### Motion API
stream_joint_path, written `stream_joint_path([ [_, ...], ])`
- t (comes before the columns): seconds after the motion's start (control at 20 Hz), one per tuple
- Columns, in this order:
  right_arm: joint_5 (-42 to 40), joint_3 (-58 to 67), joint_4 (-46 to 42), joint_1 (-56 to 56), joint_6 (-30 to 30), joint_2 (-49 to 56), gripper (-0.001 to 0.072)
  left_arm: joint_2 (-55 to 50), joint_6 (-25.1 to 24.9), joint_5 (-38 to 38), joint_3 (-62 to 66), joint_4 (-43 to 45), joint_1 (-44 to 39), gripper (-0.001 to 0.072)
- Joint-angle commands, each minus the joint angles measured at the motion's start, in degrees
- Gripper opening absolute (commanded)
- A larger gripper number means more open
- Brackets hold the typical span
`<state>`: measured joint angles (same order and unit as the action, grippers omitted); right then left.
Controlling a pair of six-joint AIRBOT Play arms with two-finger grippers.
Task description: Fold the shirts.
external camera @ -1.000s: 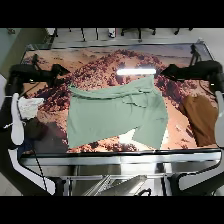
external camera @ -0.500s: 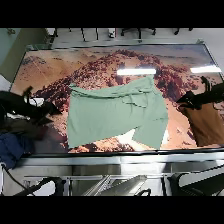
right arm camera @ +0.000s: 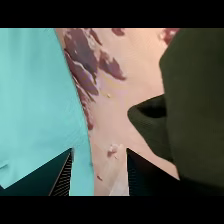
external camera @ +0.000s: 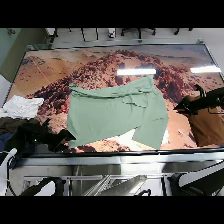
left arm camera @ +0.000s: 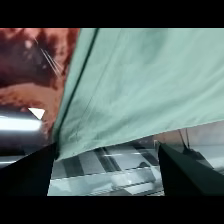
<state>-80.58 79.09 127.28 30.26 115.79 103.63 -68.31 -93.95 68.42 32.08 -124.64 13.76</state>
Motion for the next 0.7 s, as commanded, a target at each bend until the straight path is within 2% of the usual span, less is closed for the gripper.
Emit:
stream_joint_path([
  [0.0, 0.7, 0.0, -0.2, -0.7, 0.9, 0.4, 0.0383, -5.1, -1.6, -4.2, 0.2, -2.9, -3.0, 0.0634],
  [0.05, 0.7, 0.0, -0.2, -1.0, 0.9, 0.6, 0.0383, -6.7, -1.6, -4.2, 1.6, -2.9, -3.7, 0.0532],
  [0.1, 0.7, 0.0, -0.3, -1.2, 0.9, 1.0, 0.0383, -8.2, -1.6, -4.4, 3.4, -2.8, -4.4, 0.0399],
  [0.15, 0.7, 0.0, -0.3, -1.4, 0.9, 1.6, 0.0383, -9.3, -1.6, -4.5, 4.9, -2.6, -4.7, 0.0225],
  [0.25, 0.8, 0.0, -0.4, -1.7, 0.9, 3.0, 0.0384, -10.1, -1.6, -4.2, 7.3, -2.5, -4.7, 0.0023],
  [0.35, 0.9, 0.0, -0.4, -2.4, 0.9, 4.5, 0.0407, -10.0, -1.6, -3.5, 8.5, -2.5, -4.6, 0.0014],
  [0.4, 0.9, 0.0, -0.3, -3.1, 0.9, 5.0, 0.0461, -10.0, -1.6, -2.9, 8.6, -2.5, -4.6, 0.0014],
  [0.5, 0.9, 0.0, 0.0, -5.2, 1.4, 5.7, 0.0473, -10.0, -1.6, -2.2, 8.6, -2.5, -4.6, 0.0014],
  [0.6, 0.9, 0.0, 0.0, -7.7, 2.1, 5.7, 0.0443, -10.0, -1.6, -2.3, 8.6, -2.5, -4.6, 0.0014],
  [0.65, 0.9, 0.0, 0.0, -8.8, 2.4, 5.7, 0.0364, -10.0, -1.6, -2.4, 8.6, -2.5, -4.6, 0.0014],
])
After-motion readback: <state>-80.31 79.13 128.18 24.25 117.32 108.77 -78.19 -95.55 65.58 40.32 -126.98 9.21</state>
